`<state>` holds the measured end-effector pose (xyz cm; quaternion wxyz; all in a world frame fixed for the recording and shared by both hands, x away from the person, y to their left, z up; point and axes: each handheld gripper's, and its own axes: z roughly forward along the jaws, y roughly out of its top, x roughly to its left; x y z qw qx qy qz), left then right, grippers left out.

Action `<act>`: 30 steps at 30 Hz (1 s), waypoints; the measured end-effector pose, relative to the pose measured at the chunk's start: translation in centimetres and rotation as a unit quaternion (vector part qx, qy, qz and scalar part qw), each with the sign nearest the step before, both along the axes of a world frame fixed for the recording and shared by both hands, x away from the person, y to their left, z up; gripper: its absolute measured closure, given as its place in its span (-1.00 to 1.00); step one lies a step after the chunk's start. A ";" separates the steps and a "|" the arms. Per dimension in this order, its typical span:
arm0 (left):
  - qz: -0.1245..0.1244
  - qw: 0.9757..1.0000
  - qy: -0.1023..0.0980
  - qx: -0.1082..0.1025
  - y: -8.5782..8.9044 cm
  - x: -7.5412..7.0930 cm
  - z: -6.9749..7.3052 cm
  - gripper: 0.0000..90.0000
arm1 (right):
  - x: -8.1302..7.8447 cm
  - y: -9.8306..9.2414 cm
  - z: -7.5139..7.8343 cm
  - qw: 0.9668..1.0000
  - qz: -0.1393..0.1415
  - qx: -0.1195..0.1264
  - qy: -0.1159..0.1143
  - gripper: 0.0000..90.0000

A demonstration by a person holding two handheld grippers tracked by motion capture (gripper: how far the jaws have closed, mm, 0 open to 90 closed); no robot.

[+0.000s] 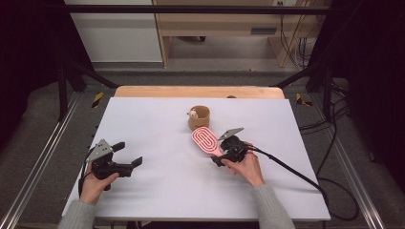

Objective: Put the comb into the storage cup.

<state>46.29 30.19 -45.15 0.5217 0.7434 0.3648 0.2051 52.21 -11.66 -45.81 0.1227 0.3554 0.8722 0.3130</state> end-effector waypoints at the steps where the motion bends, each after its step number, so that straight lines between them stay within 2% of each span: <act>1: 0.000 1.000 0.000 0.000 0.0 0.0 0.0 -0.97 | 0.0 0.0 -0.1 1.000 -0.001 -0.001 0.001 -0.29; 4: 0.000 1.000 0.000 0.000 0.0 0.0 0.0 -0.97 | 0.0 0.1 -0.2 1.000 -0.002 -0.005 0.000 -0.23; 5: 0.000 1.000 0.000 0.000 0.0 0.0 0.0 -0.97 | 0.0 0.1 -0.3 1.000 -0.003 -0.005 0.000 -0.14; 10: 0.000 1.000 0.000 0.000 0.0 0.0 0.0 -0.97 | 0.1 0.2 -0.4 1.000 -0.003 -0.006 0.002 0.03; 14: 0.000 1.000 0.001 0.000 0.0 0.0 0.0 -0.97 | 0.1 0.2 -0.5 1.000 -0.004 -0.007 0.005 0.11; 30: 0.000 1.000 0.000 0.000 0.0 0.0 0.0 -0.97 | 0.3 0.4 -0.7 1.000 -0.015 -0.008 0.018 0.29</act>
